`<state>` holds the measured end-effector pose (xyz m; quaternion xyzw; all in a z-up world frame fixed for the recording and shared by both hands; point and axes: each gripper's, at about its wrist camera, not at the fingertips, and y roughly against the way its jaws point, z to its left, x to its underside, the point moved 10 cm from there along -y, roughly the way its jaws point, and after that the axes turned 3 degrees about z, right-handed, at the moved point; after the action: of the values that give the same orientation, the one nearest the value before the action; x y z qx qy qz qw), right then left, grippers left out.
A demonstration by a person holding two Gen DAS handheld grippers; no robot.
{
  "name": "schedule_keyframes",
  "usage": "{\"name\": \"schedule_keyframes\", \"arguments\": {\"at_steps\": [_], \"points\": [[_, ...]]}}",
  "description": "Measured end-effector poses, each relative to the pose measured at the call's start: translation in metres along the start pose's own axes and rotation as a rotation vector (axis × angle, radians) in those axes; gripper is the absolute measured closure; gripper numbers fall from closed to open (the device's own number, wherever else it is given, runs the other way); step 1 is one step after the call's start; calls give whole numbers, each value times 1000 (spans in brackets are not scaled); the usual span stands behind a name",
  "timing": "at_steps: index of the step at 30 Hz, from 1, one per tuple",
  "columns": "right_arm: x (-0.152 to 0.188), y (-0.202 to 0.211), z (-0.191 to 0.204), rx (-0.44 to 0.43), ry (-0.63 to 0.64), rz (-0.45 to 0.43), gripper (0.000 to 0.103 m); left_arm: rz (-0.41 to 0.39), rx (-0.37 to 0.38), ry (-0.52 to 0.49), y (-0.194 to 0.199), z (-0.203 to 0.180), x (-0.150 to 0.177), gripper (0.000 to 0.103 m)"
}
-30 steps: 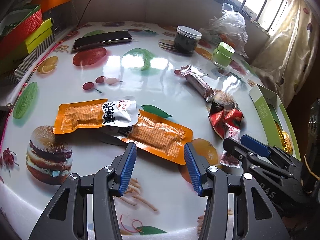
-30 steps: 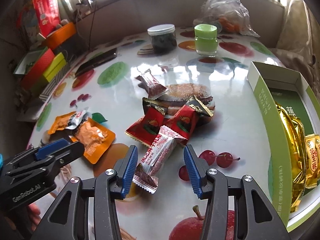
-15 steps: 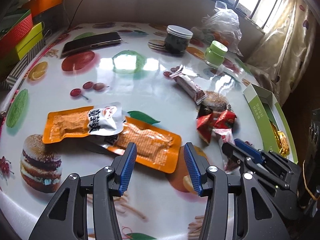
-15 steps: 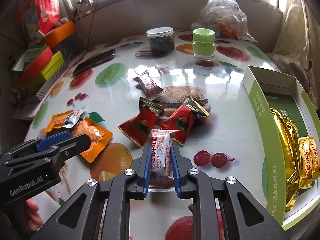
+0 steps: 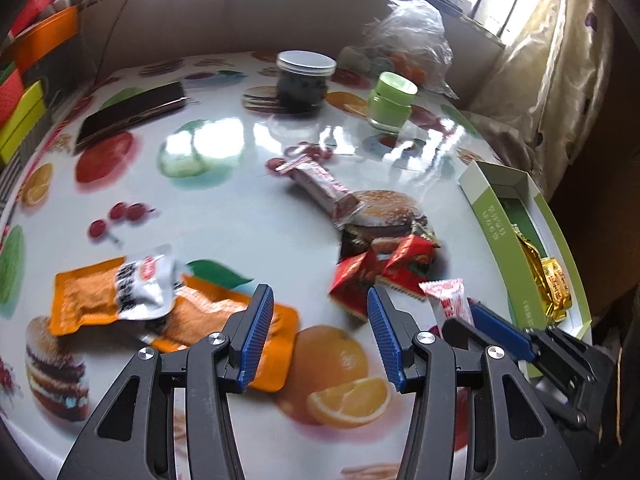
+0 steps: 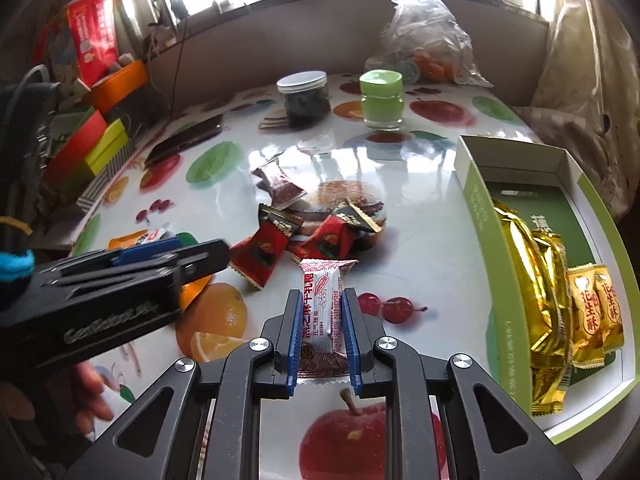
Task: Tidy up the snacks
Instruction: 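Grasp a white-red milk candy stick with right tool while left tool approaches red candy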
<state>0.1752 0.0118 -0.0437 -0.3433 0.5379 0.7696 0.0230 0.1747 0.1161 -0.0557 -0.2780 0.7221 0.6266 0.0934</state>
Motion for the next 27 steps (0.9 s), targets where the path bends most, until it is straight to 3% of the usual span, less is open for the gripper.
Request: {"name": "schedule_keyframes", "arguments": {"at_steps": [22, 27], "points": [[7, 6, -31, 13, -86, 2, 85, 46, -28, -36, -35, -16, -7, 53], [7, 6, -33, 14, -92, 2, 85, 44, -42, -29, -36, -14, -8, 63]]}}
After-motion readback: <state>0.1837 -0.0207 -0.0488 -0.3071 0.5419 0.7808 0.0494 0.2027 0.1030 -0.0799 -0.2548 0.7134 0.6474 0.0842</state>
